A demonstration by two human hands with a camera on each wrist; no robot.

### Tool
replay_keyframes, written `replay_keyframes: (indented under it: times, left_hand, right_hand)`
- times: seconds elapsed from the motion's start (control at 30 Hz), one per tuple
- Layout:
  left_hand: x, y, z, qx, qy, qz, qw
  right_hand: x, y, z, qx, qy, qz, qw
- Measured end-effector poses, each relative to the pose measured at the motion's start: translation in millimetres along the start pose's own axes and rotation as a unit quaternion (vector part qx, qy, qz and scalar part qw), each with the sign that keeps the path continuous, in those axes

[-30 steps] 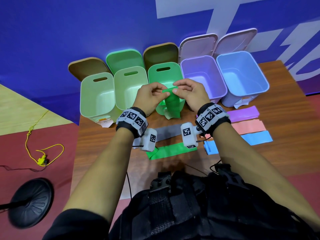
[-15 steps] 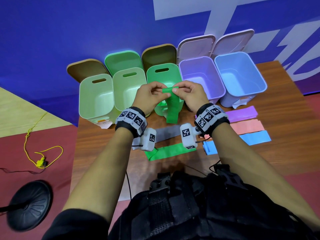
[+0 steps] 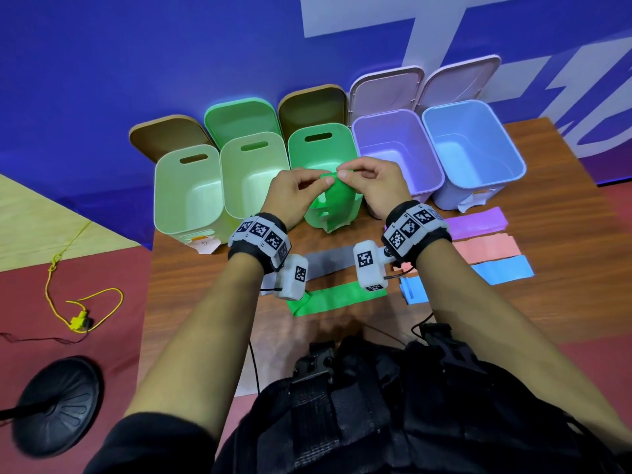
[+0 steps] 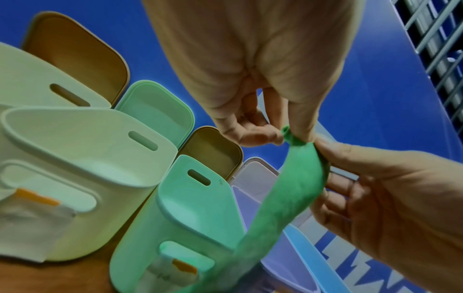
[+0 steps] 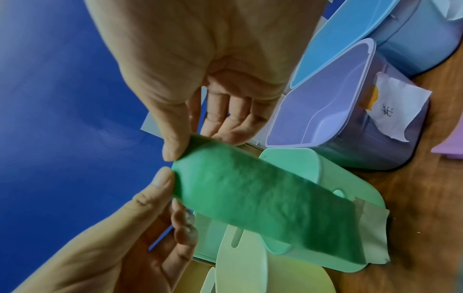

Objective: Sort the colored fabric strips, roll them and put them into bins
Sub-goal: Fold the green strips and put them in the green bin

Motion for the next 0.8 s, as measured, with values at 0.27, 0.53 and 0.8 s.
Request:
replay_keyframes:
  times: [0.27, 0.53, 0.8]
  left_hand:
    - [1.2, -1.6, 0.6, -0.012, 0.031, 0.016, 0.999]
    - [2.2, -2.4, 3.8, 0.009, 0.005, -0.001, 1.0]
    - [1.1, -1.7, 2.3, 0.017, -0.035, -0.006, 0.999]
  right_hand:
    - [3.4, -0.5, 0.1, 0.024, -0.018, 0.011, 0.999]
    - [2.7, 3.0, 2.0, -0.009, -0.046, 0.001, 0.999]
    - [4.7, 0.8, 4.5, 0.017, -0.059, 0.009, 0.998]
Point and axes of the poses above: each hand's wrist, its own y-axis away from the middle knuckle, its own z-axis out of the palm, x = y × z, the point moved 1 cm from there along -y, towards the middle knuckle, and after that the axes turned 12 degrees about -x, right-handed, at the moved point
